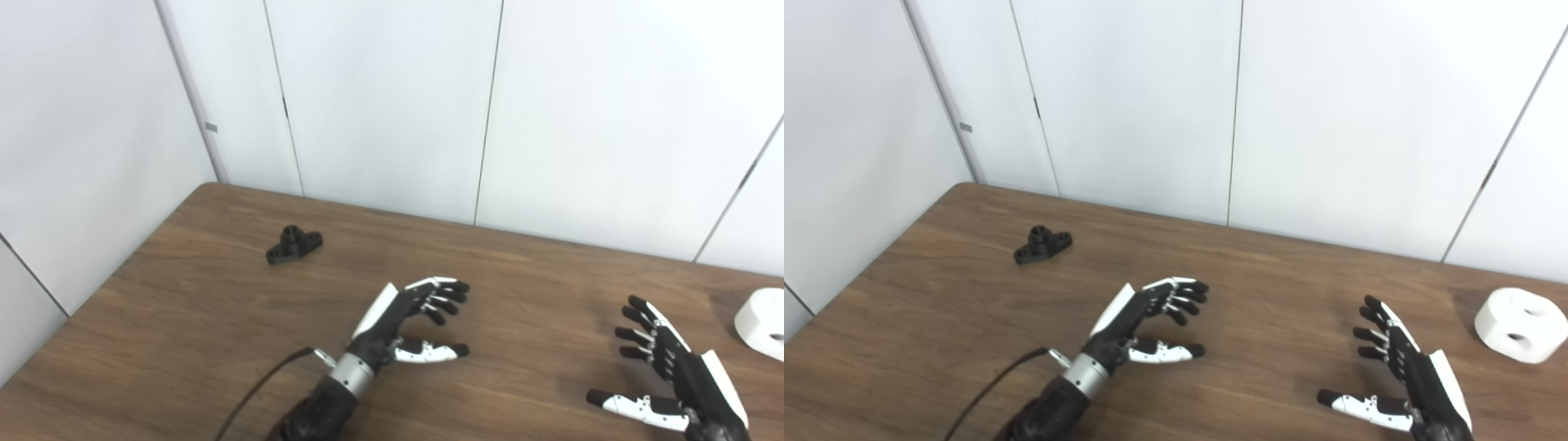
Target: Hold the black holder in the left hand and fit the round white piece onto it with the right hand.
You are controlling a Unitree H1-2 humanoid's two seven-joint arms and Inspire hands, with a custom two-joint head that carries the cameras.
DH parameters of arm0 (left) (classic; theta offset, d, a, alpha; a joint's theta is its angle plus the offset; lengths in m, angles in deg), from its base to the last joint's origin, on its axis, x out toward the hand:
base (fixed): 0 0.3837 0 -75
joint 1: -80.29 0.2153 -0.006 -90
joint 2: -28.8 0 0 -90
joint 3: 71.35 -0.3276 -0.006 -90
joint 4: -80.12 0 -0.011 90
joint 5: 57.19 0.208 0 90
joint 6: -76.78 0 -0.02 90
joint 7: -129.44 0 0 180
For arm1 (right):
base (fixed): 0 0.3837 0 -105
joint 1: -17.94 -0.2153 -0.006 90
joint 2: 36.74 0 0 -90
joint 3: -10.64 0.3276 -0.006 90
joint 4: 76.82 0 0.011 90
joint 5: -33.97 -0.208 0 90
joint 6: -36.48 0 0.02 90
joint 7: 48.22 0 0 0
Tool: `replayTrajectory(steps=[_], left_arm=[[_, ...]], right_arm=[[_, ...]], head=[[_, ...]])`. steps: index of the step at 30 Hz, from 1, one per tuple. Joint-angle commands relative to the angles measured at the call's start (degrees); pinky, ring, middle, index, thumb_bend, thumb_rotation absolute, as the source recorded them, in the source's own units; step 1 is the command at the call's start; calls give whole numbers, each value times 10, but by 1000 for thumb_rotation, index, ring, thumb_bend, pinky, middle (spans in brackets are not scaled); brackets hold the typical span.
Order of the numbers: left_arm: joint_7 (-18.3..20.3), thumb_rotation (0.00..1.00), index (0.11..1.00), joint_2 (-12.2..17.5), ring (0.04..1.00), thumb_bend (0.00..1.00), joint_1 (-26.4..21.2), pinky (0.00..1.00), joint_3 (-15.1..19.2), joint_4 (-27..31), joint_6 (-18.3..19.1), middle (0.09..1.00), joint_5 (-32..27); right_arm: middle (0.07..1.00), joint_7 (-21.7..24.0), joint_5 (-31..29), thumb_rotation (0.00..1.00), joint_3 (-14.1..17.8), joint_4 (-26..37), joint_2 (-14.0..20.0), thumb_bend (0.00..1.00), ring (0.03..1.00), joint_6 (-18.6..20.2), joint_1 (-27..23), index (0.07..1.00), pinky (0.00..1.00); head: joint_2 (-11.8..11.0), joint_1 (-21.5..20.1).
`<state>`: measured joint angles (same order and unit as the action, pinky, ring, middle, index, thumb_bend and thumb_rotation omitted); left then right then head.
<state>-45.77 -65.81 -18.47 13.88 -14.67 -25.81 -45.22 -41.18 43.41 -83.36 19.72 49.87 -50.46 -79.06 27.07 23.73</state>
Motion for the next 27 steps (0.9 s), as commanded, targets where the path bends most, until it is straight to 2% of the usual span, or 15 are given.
replayTrajectory(steps=[1, 5, 11, 19, 22, 27], left_arm=[[-5, 5, 770, 19, 670, 695, -22, 552, 9, 31, -5, 740, 14], [-10, 22, 780, 53, 663, 689, -29, 534, 24, 47, 5, 752, 49], [6, 0, 779, 89, 701, 683, -34, 566, 53, 91, 47, 773, 39], [-12, 0, 778, 115, 734, 718, -46, 626, 97, 117, 73, 790, 57], [-15, 0, 779, 123, 745, 722, -50, 652, 116, 131, 102, 799, 70], [-26, 0, 776, 153, 775, 707, -53, 670, 141, 140, 121, 803, 104]], right_arm=[[906, 4, -6, 0, 6, 27, 7, 763, 815, -2, -14, 936, 745], [906, 7, -11, 0, 8, 31, 10, 763, 820, 2, -15, 936, 752], [907, 9, -11, 0, 11, 36, 11, 762, 819, 6, -15, 934, 753], [912, 12, -11, 0, 11, 36, 13, 751, 824, 10, -17, 941, 764], [911, 10, -10, 0, 11, 36, 10, 753, 827, 11, -17, 937, 766], [916, 12, -15, 0, 11, 29, 9, 744, 840, 3, -17, 939, 777]], head=[[0, 0], [0, 3], [0, 5], [2, 9], [1, 9], [-4, 7]])
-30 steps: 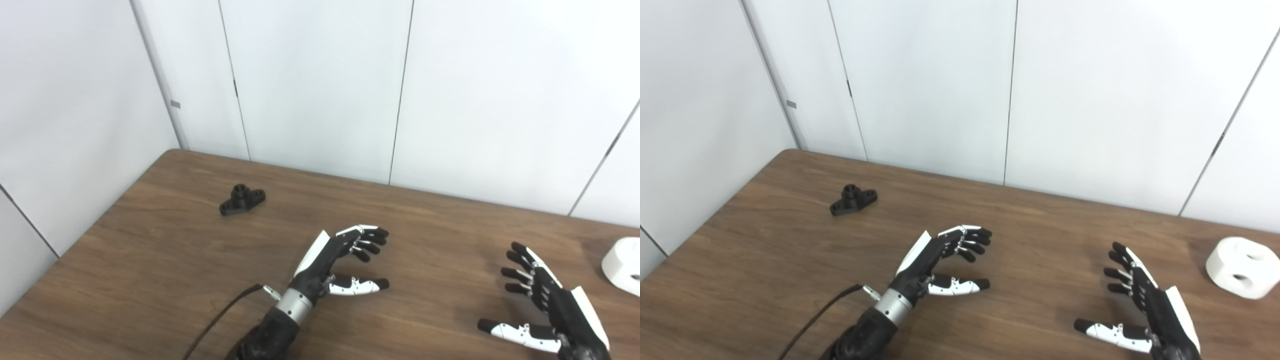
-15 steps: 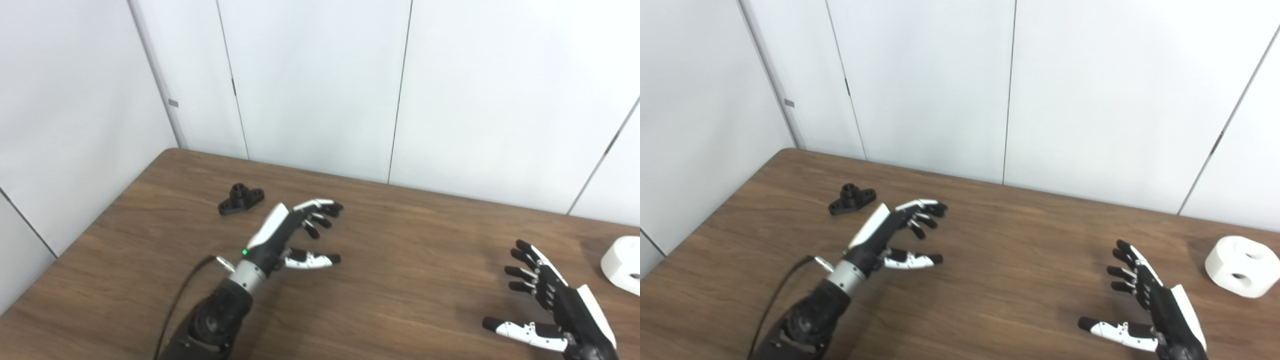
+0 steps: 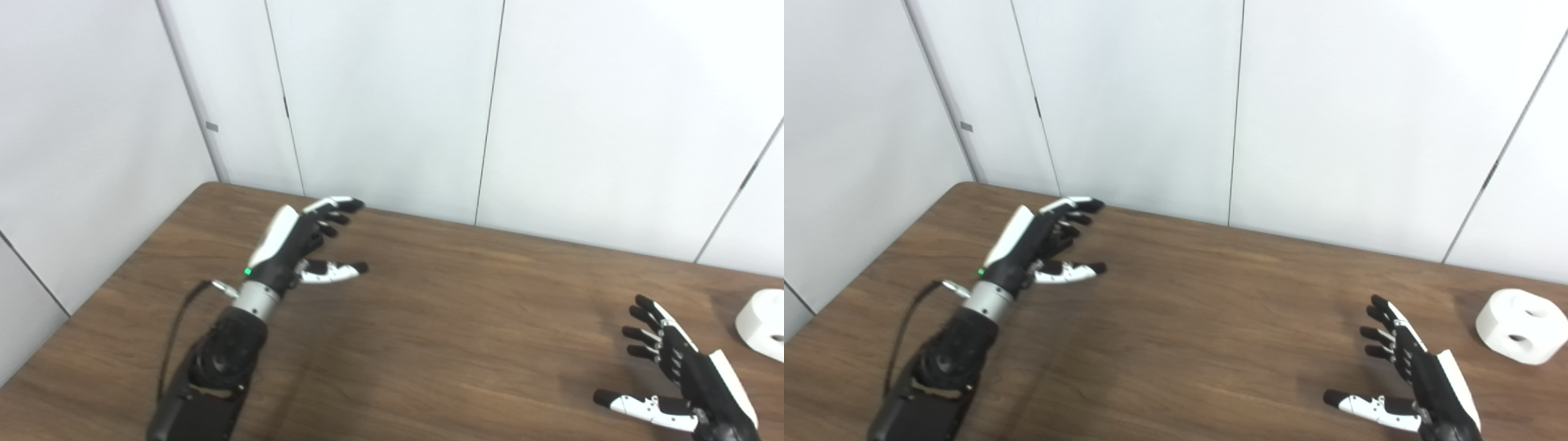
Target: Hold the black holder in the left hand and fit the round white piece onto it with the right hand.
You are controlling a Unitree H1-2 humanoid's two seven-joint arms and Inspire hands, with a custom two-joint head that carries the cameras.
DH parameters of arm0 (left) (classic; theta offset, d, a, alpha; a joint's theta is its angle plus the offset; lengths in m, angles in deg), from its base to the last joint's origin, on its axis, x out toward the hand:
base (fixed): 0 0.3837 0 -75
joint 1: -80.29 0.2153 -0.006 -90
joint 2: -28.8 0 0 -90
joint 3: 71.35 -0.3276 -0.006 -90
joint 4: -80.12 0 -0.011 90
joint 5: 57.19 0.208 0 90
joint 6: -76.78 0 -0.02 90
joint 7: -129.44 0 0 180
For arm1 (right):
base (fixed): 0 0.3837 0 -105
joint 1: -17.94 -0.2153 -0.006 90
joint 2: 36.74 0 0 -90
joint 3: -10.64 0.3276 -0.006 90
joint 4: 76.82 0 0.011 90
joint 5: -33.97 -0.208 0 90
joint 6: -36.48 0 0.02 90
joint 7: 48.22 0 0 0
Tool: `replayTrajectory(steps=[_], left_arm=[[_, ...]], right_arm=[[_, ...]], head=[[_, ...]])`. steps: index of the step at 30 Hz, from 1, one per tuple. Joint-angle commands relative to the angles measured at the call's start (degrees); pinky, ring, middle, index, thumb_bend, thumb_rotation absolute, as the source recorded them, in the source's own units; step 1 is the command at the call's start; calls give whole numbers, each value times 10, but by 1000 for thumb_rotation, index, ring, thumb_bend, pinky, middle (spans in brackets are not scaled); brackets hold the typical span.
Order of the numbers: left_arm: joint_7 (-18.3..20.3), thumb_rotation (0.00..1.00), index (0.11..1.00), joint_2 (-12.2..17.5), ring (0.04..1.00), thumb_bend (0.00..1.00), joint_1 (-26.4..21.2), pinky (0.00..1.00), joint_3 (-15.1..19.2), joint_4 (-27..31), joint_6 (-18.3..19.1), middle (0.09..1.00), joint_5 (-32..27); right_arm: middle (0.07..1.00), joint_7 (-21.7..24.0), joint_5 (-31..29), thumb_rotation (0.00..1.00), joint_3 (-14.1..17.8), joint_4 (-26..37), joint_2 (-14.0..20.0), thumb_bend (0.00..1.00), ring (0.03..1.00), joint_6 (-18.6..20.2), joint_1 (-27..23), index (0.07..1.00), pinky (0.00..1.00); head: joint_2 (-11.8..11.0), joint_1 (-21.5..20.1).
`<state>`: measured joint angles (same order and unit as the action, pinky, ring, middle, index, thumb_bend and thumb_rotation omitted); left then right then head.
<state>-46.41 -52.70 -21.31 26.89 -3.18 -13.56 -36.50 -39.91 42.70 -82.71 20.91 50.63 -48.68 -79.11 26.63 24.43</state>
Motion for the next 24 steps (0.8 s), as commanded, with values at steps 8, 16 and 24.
replayTrajectory(steps=[8, 16, 24], left_arm=[[-49, 38, 753, 55, 785, 711, -37, 718, 27, 1, 0, 793, 60], [-77, 154, 802, 61, 893, 734, -53, 839, 39, -28, 42, 877, 91], [-65, 271, 856, 80, 956, 862, -57, 803, 28, -43, 115, 940, 131]], right_arm=[[900, -4, 2, 0, -1, 10, 1, 755, 797, -26, -19, 929, 730], [892, -6, 3, 0, 0, 15, 2, 759, 785, -29, -16, 917, 715], [903, -4, -2, 0, 2, 20, 0, 747, 796, -25, -13, 930, 732]], head=[[1, -4], [2, -5], [4, -7]])
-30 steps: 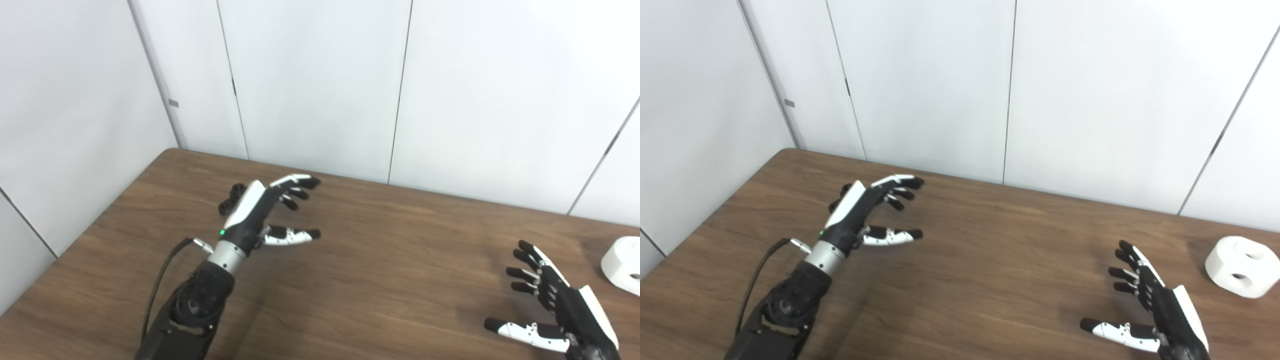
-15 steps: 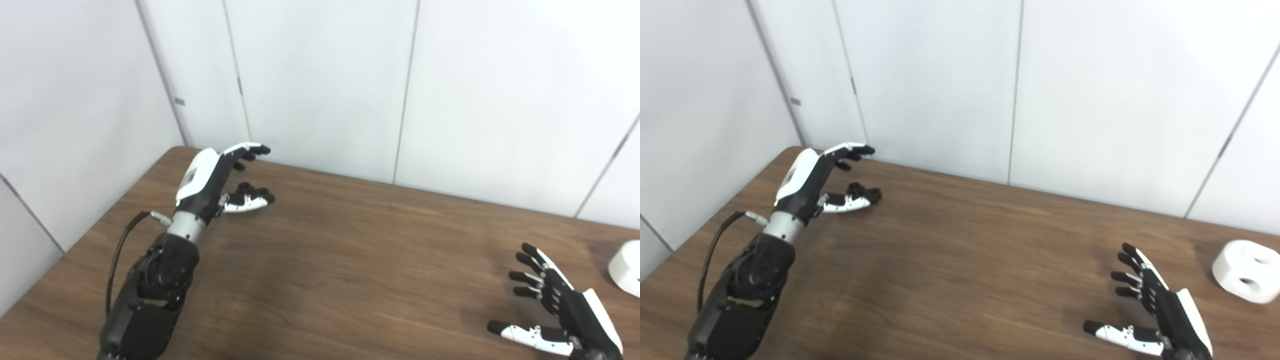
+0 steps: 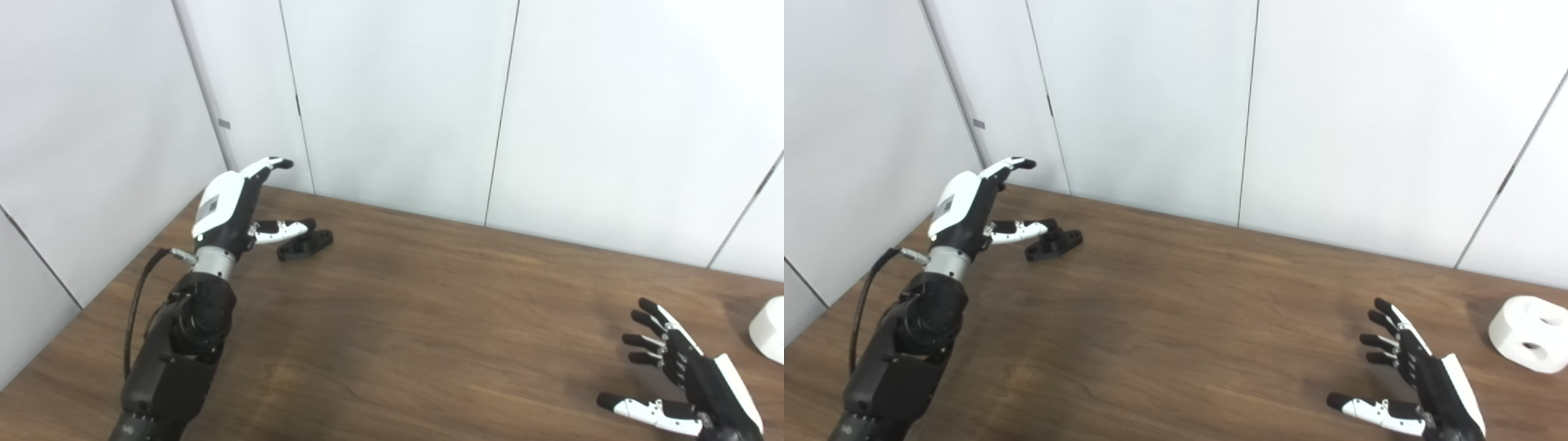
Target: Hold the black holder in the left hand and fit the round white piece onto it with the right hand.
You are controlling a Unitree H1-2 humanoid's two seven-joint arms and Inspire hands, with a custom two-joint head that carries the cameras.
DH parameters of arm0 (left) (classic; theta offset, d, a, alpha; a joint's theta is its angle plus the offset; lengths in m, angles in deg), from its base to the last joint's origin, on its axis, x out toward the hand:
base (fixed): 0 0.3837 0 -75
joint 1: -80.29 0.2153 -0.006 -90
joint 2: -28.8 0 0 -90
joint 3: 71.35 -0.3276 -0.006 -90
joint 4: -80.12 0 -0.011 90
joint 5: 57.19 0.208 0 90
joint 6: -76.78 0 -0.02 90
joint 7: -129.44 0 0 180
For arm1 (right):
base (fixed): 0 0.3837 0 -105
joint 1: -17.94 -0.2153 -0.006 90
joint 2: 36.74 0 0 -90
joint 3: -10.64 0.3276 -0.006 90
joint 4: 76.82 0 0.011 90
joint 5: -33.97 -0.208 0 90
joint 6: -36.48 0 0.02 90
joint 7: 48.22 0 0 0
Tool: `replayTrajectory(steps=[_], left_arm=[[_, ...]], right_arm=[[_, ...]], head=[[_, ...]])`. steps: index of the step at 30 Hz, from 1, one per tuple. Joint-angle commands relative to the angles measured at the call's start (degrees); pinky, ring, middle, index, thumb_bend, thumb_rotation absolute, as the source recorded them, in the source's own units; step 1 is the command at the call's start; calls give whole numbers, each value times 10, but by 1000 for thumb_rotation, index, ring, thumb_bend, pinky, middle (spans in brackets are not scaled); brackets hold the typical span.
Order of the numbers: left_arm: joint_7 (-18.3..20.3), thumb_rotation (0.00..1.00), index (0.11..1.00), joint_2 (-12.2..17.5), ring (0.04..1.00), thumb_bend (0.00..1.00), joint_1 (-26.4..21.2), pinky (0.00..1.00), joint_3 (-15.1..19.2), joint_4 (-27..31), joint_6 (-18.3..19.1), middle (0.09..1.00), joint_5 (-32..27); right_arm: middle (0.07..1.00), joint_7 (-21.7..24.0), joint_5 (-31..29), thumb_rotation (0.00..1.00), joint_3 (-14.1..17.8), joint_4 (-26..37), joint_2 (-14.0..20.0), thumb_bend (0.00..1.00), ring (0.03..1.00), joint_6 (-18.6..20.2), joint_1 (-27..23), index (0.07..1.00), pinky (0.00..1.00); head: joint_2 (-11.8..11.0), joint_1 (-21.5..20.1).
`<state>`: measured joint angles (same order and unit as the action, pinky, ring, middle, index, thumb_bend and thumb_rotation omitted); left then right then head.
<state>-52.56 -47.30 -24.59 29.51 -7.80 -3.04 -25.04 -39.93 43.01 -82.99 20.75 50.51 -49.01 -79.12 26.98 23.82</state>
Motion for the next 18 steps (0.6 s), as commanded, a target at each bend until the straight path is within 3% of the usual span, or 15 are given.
replayTrajectory(steps=[1, 6, 13, 18], left_arm=[[1, 290, 864, 29, 967, 876, -26, 815, -2, 0, 23, 950, 20], [25, 423, 912, 51, 1000, 982, -32, 978, -25, -27, 60, 1000, 29], [42, 537, 918, 69, 1000, 1000, -39, 997, -56, -53, 85, 1000, 31], [48, 531, 902, 74, 1000, 1000, -49, 1000, -74, -78, 99, 1000, 32]], right_arm=[[903, -4, -5, 0, 5, 23, 1, 748, 796, -20, -12, 930, 733], [906, -4, -6, 0, 6, 24, 2, 748, 802, -18, -11, 933, 737], [902, -3, -8, 0, 9, 28, 4, 747, 801, -15, -9, 931, 730], [903, -1, -8, 0, 10, 36, 4, 752, 799, -6, -9, 931, 725]], head=[[0, -1], [0, -2], [4, -6], [5, -10]])
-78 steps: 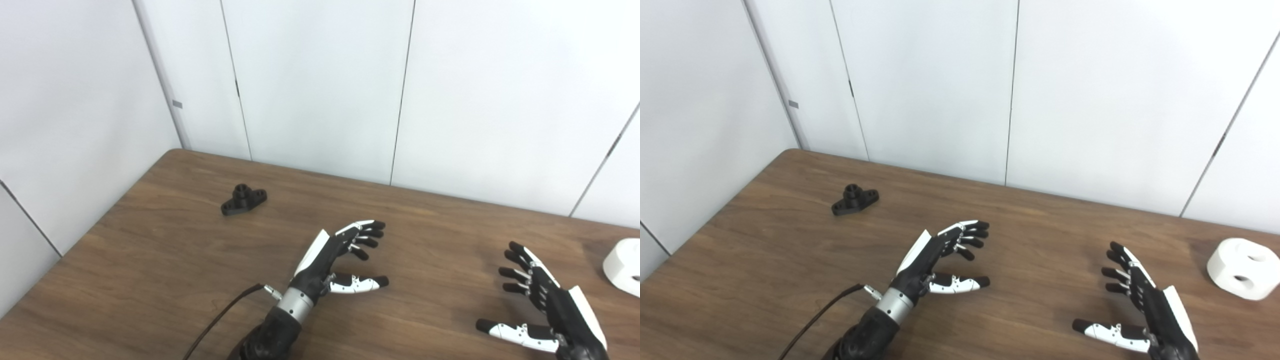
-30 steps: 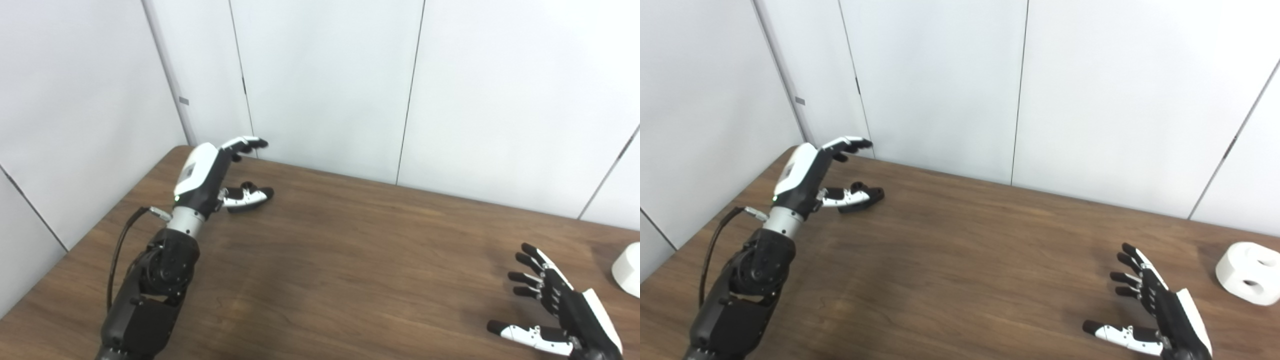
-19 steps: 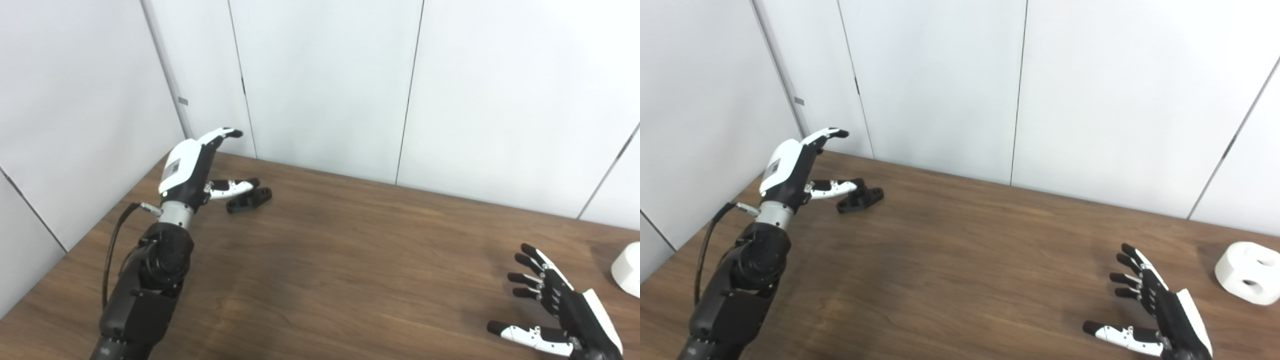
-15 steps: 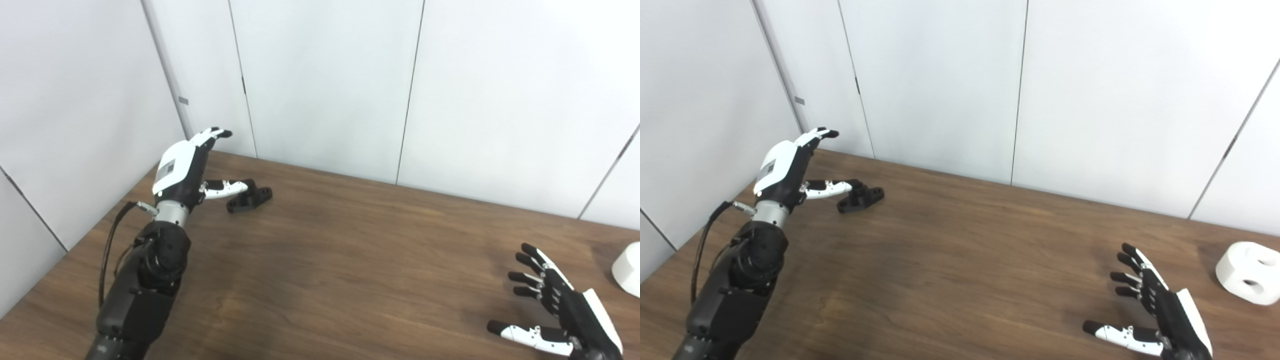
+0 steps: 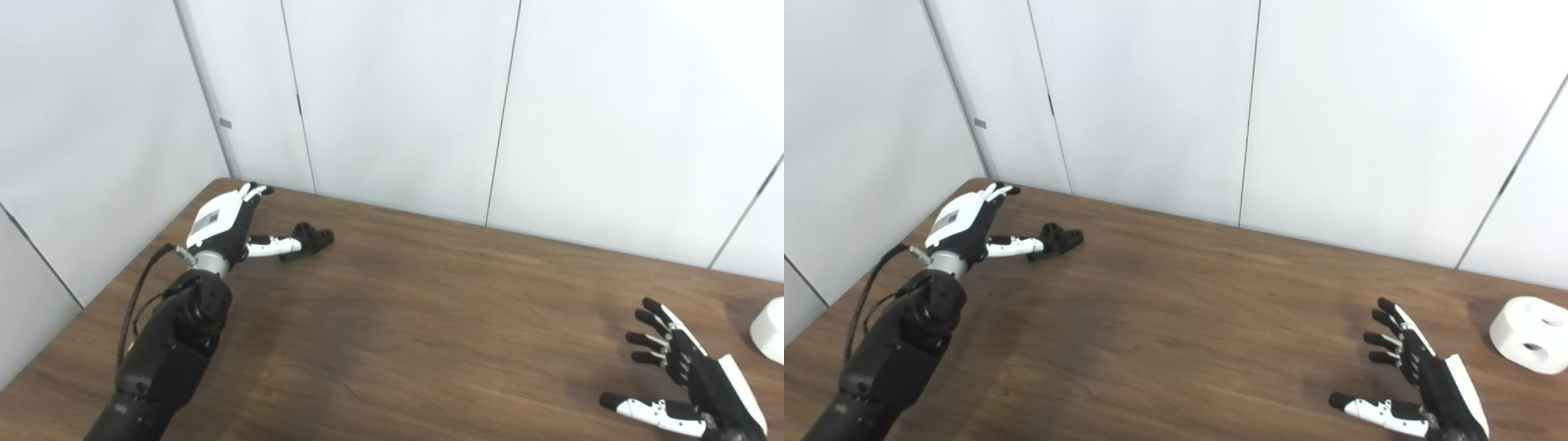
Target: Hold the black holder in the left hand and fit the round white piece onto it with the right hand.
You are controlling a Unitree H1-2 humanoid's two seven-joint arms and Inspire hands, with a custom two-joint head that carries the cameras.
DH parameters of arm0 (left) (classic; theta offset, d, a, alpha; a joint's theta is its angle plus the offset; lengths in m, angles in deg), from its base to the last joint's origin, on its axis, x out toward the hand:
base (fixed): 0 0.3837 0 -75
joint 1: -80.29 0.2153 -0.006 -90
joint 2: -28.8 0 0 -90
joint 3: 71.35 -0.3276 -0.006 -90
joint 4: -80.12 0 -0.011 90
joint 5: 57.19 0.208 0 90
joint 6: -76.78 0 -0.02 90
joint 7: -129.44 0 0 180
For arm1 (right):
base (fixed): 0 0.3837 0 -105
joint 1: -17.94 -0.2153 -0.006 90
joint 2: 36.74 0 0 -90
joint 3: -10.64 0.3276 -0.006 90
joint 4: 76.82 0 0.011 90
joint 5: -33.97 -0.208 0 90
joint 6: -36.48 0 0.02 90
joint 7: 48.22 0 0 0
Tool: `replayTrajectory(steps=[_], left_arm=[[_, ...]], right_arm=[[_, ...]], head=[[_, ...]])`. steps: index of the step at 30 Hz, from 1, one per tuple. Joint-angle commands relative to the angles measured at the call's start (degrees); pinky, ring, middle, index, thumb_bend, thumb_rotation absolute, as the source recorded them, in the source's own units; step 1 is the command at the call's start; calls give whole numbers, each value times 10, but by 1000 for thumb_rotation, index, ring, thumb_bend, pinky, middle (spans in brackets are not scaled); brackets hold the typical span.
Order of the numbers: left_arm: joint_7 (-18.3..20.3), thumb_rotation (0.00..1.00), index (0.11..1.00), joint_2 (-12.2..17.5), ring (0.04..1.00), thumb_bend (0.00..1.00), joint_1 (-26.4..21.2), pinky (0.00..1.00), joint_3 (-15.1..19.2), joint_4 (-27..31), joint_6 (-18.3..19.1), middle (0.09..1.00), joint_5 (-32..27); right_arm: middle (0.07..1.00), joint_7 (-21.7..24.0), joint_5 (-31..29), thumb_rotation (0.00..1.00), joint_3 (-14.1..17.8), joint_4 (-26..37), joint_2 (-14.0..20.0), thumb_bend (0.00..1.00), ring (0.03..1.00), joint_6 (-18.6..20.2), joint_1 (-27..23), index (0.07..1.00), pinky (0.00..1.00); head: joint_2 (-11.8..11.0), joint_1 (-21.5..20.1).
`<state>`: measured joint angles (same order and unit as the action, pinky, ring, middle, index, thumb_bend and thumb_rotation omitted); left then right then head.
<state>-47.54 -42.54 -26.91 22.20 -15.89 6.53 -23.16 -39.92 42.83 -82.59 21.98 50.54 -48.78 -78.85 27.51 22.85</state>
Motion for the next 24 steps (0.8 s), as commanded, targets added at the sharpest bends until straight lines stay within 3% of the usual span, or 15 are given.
replayTrajectory(steps=[1, 8, 16, 24], left_arm=[[3, 512, 906, 30, 1000, 1000, -28, 1000, -9, -1, 8, 1000, 19], [6, 437, 905, 35, 1000, 1000, -45, 1000, -41, -43, 12, 1000, 28], [-33, 429, 877, 28, 1000, 1000, -61, 1000, -80, -104, -3, 1000, 60], [-64, 402, 862, 15, 1000, 954, -74, 999, -93, -147, -11, 1000, 54]], right_arm=[[904, -1, -7, 0, 6, 25, 4, 756, 799, -8, -11, 931, 727], [901, 1, -11, 0, 9, 29, 7, 766, 796, -2, -11, 928, 729], [906, 2, -1, 0, 3, 25, 10, 752, 798, -3, -16, 931, 735], [902, -5, 3, 0, 7, 27, 7, 756, 790, -1, -13, 926, 736]], head=[[0, -1], [2, -1], [2, -3], [4, -10]])
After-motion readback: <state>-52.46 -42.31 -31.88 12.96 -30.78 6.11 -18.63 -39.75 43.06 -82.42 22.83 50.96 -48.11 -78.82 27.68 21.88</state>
